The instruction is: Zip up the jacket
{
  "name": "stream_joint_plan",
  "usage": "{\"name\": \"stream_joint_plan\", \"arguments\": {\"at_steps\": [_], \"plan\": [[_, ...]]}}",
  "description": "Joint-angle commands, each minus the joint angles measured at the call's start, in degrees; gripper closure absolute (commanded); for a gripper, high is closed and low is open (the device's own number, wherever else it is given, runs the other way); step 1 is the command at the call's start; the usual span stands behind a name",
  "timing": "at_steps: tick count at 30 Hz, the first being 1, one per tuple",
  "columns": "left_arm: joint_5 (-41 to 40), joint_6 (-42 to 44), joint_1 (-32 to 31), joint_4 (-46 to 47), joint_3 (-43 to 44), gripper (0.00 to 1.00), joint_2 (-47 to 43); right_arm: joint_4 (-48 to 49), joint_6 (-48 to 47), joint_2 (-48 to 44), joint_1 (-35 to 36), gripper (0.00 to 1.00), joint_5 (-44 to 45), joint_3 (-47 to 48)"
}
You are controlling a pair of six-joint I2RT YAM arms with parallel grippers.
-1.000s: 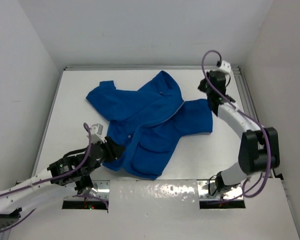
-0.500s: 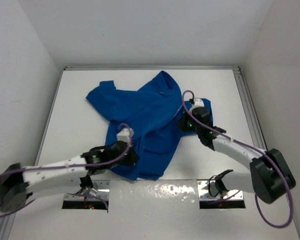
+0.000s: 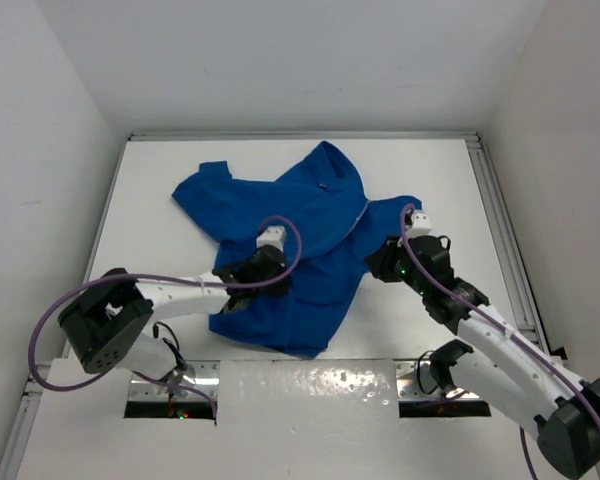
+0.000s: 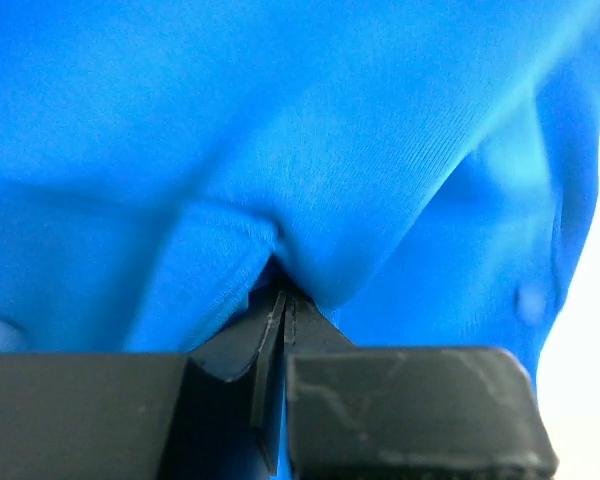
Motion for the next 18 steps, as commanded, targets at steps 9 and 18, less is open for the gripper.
{"name": "stream_joint_plan", "arguments": {"at_steps": [9, 18], "plan": [[-2.8, 7.8, 4.5, 0.9, 4.2, 0.42, -28.3, -13.6, -3.8, -9.0, 0.4, 0.01, 5.2, 10.6], [-2.7, 5.0, 4.5, -7.7, 6.0, 0.14, -49.2, -22.8, -6.7, -12.7, 0.4, 0.01, -1.6, 20.9]]}}
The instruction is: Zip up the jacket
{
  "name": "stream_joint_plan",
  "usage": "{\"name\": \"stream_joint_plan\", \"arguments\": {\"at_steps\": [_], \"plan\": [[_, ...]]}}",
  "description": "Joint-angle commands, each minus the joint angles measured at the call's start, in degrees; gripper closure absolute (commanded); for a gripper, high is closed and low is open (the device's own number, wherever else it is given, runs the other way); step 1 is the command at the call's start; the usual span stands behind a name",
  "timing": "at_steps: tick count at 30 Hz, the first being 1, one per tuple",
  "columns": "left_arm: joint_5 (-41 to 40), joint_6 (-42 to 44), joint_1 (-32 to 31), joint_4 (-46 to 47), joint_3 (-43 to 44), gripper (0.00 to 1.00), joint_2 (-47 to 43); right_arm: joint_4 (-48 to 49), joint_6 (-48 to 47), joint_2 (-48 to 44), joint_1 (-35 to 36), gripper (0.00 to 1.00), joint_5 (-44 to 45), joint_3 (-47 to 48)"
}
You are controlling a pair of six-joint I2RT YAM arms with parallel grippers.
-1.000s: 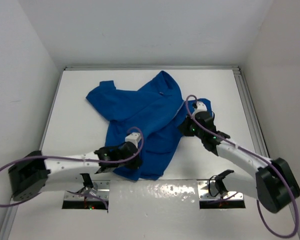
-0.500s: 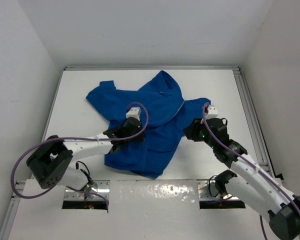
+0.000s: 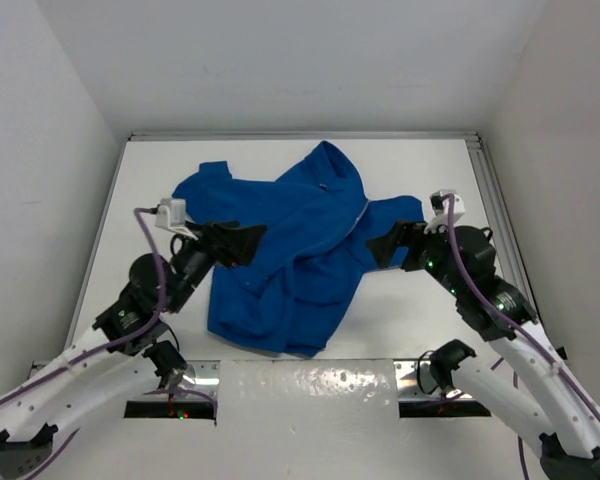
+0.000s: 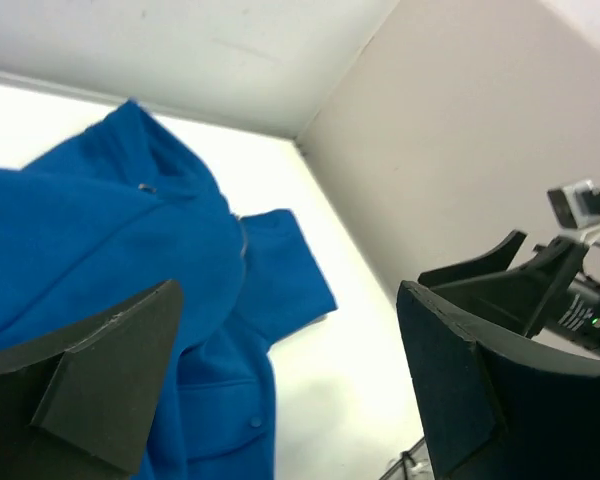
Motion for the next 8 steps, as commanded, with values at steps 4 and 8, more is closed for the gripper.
{"name": "stream_joint_plan", "arguments": {"at_steps": [4, 8], "plan": [[-0.4, 0.1, 0.0, -10.6, 3.3, 0.13, -7.3, -4.1, -1.8, -10.8, 0.4, 0.01, -1.1, 2.9], [-1.8, -0.1, 0.0, -12.5, 1.6, 0.13, -8.6, -6.2, -2.0, -13.3, 0.4, 0.01, 1.3, 1.5]]}}
